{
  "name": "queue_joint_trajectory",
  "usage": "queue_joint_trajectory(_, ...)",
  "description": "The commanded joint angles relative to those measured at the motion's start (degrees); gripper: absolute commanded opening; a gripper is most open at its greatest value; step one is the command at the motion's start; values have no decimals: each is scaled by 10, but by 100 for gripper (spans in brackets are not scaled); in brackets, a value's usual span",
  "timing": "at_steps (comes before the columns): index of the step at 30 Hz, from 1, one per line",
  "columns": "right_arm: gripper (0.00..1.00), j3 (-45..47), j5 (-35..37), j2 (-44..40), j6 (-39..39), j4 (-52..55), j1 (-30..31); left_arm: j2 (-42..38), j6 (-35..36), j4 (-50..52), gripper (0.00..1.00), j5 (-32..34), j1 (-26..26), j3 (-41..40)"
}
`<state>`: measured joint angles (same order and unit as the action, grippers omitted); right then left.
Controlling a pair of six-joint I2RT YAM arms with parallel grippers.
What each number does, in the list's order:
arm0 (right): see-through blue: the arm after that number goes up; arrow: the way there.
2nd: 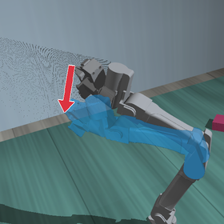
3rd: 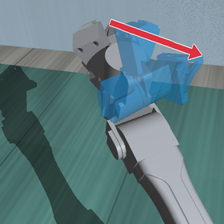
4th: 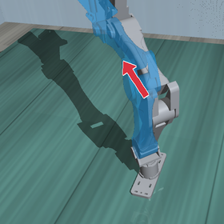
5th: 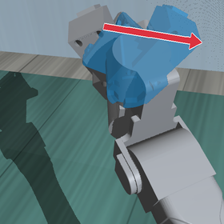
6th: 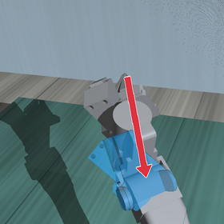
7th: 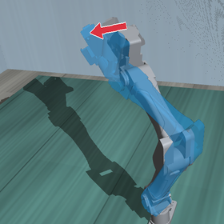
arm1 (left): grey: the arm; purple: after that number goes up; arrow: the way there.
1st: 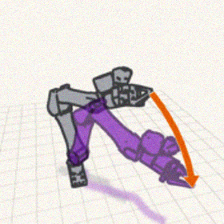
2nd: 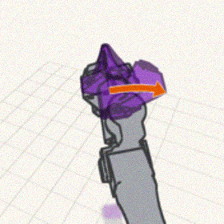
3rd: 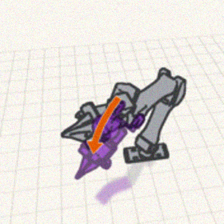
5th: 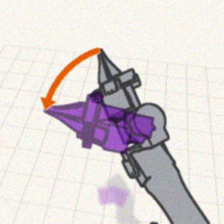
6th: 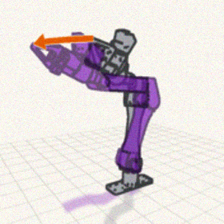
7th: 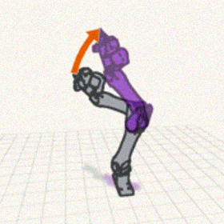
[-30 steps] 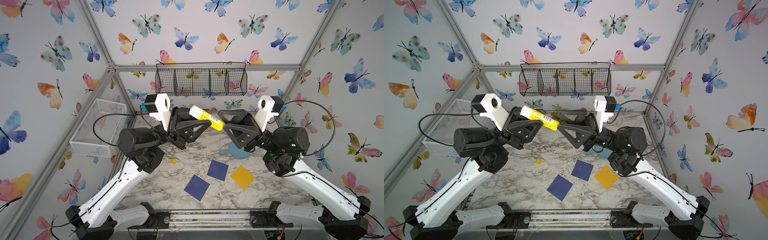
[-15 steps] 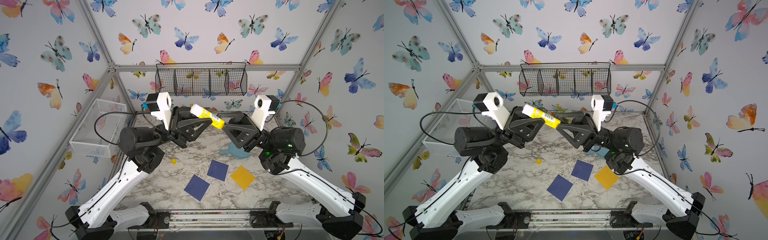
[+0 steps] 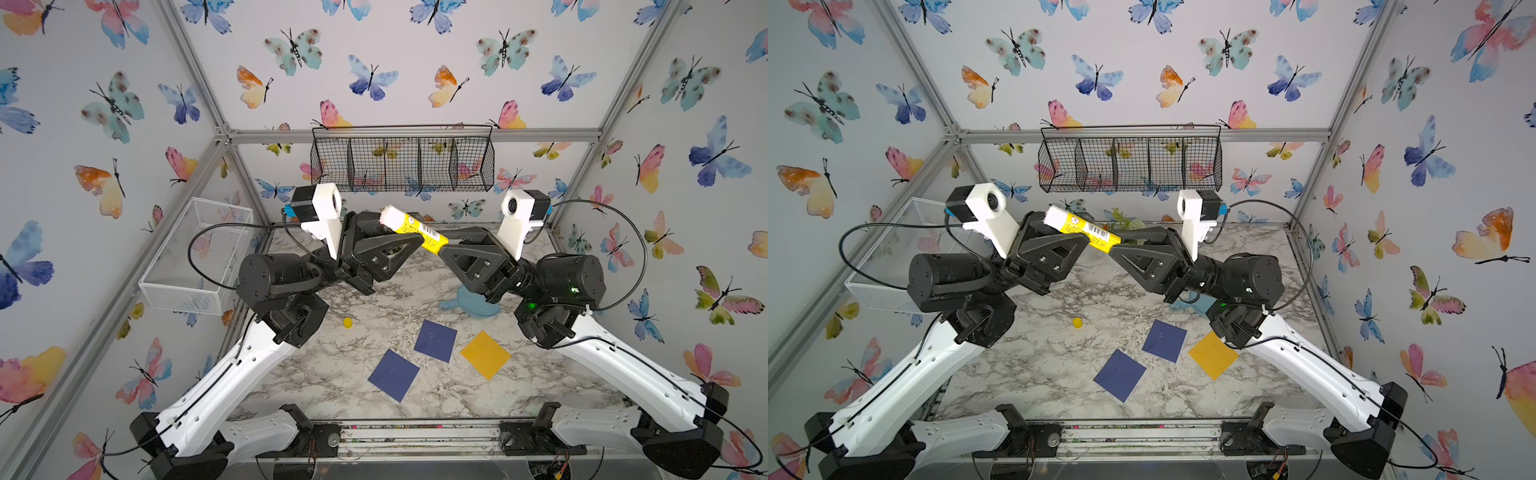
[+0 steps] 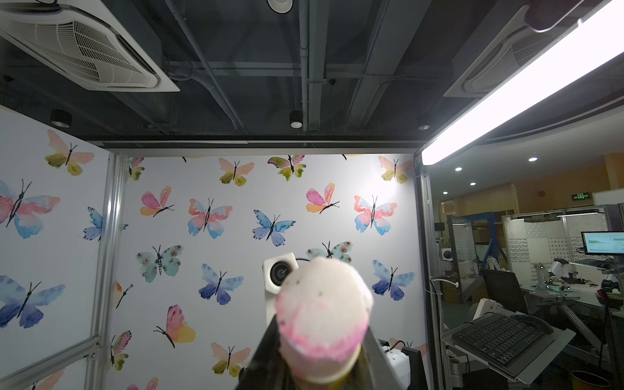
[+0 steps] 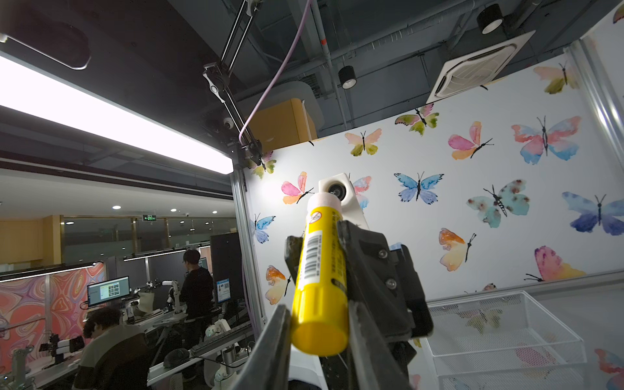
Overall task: Seal the envelope with a glue stick
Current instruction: Screw the glue stick.
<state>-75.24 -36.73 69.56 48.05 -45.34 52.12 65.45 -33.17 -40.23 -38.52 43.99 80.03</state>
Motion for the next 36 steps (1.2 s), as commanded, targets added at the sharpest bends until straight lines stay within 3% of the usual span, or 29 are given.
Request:
queue_joint_trajectory(1, 22, 1, 17, -5, -20, 17, 3, -12, 6, 1, 1, 13, 3, -4)
queue_joint_trajectory(8, 12, -19, 127, -36, -223, 165, 3, -14, -27, 3, 0, 62, 3, -22)
queue_joint_trajectory(13, 8, -59, 200, -33, -442, 247, 3, -17, -66, 2, 0, 103, 3, -46)
queue_joint_trajectory(16, 8, -43, 231, -36, -605, 227, 3, -22, -80, 8, 0, 141, 3, -61)
queue_joint_trajectory(23, 7, -2, 180, -33, -963, 176, 3, -24, -115, 0, 0, 164, 3, -84)
queue_joint_trajectory(29, 5, 33, 150, -40, -1187, 138, 3, -21, -145, -11, 0, 167, 3, -94)
queue_joint_trajectory(32, 5, 54, 131, -50, -1240, 127, 3, -19, -152, -12, 0, 167, 3, -96)
queue_joint_trajectory(34, 8, 55, 132, -56, -1222, 135, 3, -20, -151, -13, 0, 169, 3, -96)
queue_joint_trajectory(36, 22, 52, 147, -63, -1150, 140, 3, -19, -149, -13, 0, 166, 3, -95)
